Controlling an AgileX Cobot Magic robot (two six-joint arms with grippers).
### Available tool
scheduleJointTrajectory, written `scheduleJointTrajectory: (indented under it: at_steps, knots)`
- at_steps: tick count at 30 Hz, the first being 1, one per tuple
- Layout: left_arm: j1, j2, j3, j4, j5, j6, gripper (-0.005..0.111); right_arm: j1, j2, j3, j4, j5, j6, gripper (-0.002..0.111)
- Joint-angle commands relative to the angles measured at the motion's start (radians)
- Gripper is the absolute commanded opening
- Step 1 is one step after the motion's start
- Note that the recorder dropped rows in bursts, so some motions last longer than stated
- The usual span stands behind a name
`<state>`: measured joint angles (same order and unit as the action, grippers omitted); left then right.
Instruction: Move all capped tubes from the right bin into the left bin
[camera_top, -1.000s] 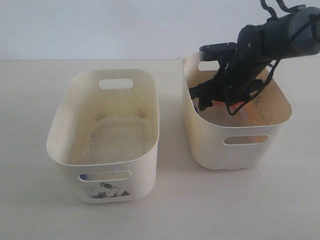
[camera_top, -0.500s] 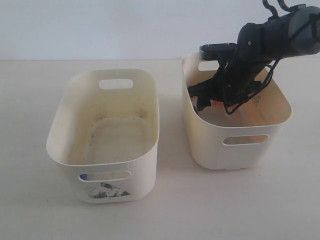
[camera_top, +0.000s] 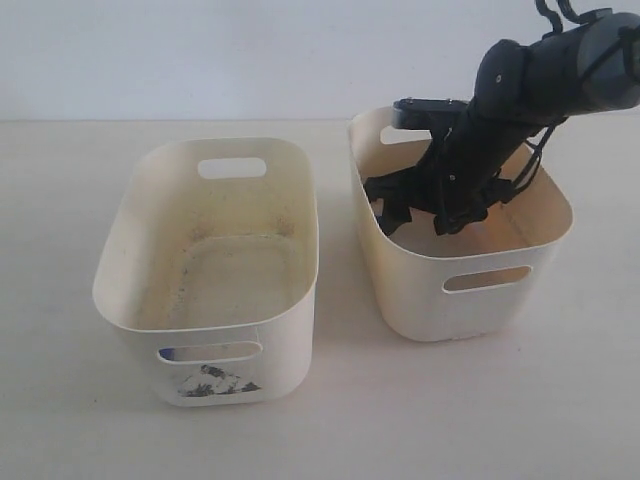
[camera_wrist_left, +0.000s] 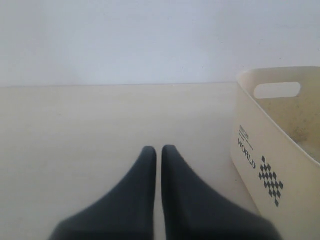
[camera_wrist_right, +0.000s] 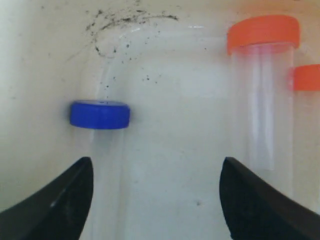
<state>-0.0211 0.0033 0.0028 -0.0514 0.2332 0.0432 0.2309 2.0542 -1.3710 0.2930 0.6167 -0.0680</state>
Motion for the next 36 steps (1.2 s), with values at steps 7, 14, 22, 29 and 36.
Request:
scheduleJointTrajectory:
  at_steps: [7, 14, 22, 29, 36]
  knots:
    - [0.001, -0.003, -0.003, 0.000, -0.001, -0.008, 0.004, 0.001, -0.031, 0.003, 0.077, 0.005, -0.046, 0.067]
    - [0.001, -0.003, -0.003, 0.000, -0.001, -0.008, 0.004, 0.001, -0.061, 0.003, 0.077, -0.005, -0.086, 0.067]
    - [0.001, -0.003, -0.003, 0.000, -0.001, -0.008, 0.004, 0.001, 0.036, 0.003, 0.080, 0.026, -0.110, 0.067]
    - [0.001, -0.003, -0.003, 0.000, -0.001, -0.008, 0.004, 0.001, 0.083, 0.003, 0.072, 0.045, -0.126, 0.055]
    - [0.001, -0.003, -0.003, 0.000, -0.001, -0.008, 0.004, 0.001, 0.090, 0.003, 0.053, 0.047, -0.126, 0.027]
